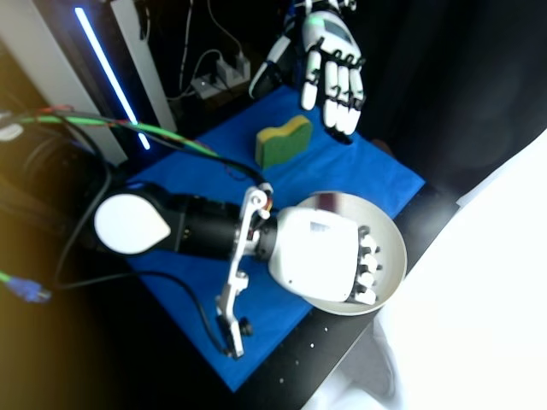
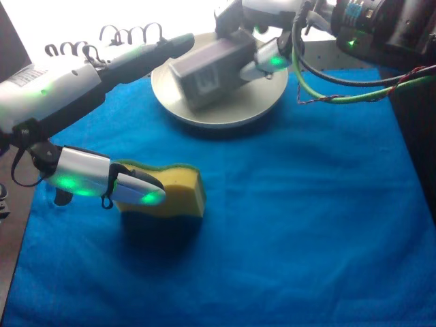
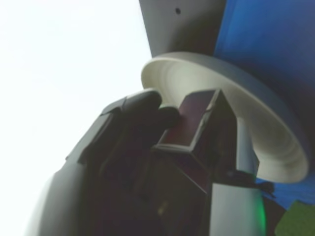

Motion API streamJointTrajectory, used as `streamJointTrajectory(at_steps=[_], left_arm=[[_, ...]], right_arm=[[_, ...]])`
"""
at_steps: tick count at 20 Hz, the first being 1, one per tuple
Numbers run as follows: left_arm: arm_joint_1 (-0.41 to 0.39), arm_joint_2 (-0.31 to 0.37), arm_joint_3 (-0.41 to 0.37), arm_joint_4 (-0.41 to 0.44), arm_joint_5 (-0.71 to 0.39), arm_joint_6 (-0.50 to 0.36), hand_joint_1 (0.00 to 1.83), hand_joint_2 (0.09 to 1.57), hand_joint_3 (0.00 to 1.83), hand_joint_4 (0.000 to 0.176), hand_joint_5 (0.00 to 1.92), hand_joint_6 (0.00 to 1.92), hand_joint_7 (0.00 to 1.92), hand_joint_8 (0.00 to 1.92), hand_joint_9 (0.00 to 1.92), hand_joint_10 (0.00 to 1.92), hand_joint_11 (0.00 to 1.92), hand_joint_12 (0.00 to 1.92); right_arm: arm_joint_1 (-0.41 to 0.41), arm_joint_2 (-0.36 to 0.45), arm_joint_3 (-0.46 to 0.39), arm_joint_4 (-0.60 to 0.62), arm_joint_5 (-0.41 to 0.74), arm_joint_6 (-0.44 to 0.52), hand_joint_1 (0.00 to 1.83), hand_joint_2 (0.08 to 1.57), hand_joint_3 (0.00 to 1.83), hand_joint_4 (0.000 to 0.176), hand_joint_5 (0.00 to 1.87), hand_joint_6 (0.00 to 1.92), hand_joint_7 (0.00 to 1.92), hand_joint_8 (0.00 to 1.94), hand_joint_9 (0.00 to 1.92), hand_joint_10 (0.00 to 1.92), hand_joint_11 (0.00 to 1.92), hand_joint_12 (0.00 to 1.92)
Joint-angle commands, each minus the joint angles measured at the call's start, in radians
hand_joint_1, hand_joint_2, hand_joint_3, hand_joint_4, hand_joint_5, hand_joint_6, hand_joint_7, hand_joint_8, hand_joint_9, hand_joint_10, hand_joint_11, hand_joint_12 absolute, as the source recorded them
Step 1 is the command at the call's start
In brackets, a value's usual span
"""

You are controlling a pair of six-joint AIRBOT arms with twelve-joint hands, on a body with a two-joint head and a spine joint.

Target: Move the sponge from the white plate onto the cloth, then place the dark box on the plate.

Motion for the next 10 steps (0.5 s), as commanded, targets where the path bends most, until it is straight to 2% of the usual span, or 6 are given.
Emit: streamJointTrajectory(at_steps=[1, 2, 3, 6, 8, 10], left_arm=[[-0.017, -0.005, 0.005, -0.017, -0.116, -0.004, 0.83, 0.76, 0.0, 0.176, 0.01, 0.0, 0.12, 0.0, 0.15, 0.0, 0.0, 0.48], [-0.016, -0.005, 0.005, -0.017, -0.116, -0.006, 0.8, 0.75, 0.0, 0.171, 0.01, 0.0, 0.14, 0.0, 0.17, 0.0, 0.0, 0.58], [-0.016, -0.005, 0.005, -0.017, -0.118, -0.008, 0.82, 0.75, 0.0, 0.175, 0.01, 0.0, 0.13, 0.0, 0.15, 0.01, 0.0, 0.52], [-0.012, -0.005, 0.003, -0.022, -0.123, -0.01, 0.81, 0.73, 0.0, 0.176, 0.02, 0.0, 0.13, 0.0, 0.16, 0.0, 0.0, 0.56], [0.004, 0.003, -0.003, -0.045, -0.147, -0.01, 0.81, 0.73, 0.0, 0.176, 0.02, 0.0, 0.13, 0.0, 0.15, 0.0, 0.0, 0.62], [0.03, 0.023, -0.014, -0.066, -0.195, -0.032, 0.83, 0.8, 0.01, 0.176, 0.0, 0.0, 0.08, 0.0, 0.1, 0.0, 0.0, 0.51]], right_arm=[[0.016, 0.002, 0.002, 0.021, 0.072, 0.006, 0.84, 0.93, 0.0, 0.173, 0.09, 0.01, 0.04, 0.03, 0.08, 0.11, 0.01, 0.66], [0.016, 0.002, -0.002, -0.003, 0.074, 0.009, 0.73, 0.91, 0.0, 0.175, 0.02, 0.0, 0.01, 0.01, 0.01, 0.02, 0.0, 0.23], [0.016, 0.006, -0.009, -0.031, 0.075, 0.012, 0.65, 0.9, 0.0, 0.176, 0.0, 0.0, 0.0, 0.0, 0.0, 0.0, 0.0, 0.04], [0.015, 0.057, -0.004, -0.04, 0.153, 0.095, 0.58, 0.86, 0.0, 0.176, 0.0, 0.0, 0.0, 0.0, 0.0, 0.0, 0.0, 0.0], [-0.016, 0.115, -0.021, 0.051, 0.287, 0.117, 0.56, 0.85, 0.0, 0.176, 0.0, 0.0, 0.0, 0.0, 0.0, 0.0, 0.0, 0.0], [-0.057, 0.184, -0.066, 0.13, 0.409, 0.117, 0.5, 0.85, 0.0, 0.176, 0.0, 0.0, 0.0, 0.0, 0.0, 0.0, 0.0, 0.0]])
